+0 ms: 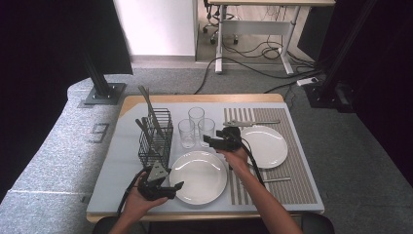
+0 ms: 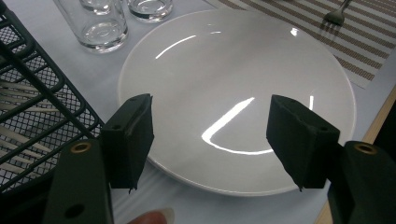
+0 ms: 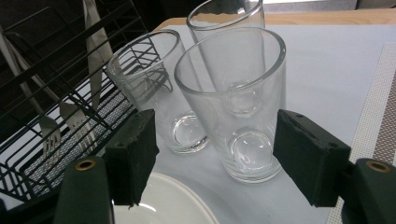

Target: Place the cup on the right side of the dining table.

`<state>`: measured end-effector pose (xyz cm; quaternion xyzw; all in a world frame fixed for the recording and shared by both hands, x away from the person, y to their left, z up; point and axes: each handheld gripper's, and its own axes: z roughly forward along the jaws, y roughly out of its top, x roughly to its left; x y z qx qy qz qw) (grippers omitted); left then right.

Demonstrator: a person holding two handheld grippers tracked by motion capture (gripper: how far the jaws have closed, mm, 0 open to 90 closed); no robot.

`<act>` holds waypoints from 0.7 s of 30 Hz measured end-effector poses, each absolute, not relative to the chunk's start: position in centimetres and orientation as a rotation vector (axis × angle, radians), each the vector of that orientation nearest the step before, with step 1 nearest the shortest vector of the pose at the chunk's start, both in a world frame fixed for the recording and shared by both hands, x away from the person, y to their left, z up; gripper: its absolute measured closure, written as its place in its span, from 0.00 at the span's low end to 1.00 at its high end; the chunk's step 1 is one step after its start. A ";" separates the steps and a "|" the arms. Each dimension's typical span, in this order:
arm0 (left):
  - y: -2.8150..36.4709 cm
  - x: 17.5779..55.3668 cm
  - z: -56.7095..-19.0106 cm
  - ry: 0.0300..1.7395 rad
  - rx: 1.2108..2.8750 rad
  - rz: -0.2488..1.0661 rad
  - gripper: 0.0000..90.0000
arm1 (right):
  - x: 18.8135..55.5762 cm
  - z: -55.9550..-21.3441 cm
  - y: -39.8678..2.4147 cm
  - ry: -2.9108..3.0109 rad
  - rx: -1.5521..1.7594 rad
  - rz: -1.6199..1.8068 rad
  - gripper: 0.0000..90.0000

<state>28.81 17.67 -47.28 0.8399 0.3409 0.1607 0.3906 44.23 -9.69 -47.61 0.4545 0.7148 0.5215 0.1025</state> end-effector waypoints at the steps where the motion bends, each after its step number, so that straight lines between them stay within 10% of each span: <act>1: 17.7 28.8 -47.3 0.866 2.135 0.409 0.36 | 44.3 -47.6 -9.7 2.108 1.345 1.541 0.33; 21: 17.6 28.9 -47.4 0.870 2.145 0.404 0.36 | 45.3 -48.3 -9.3 2.100 1.333 1.476 0.32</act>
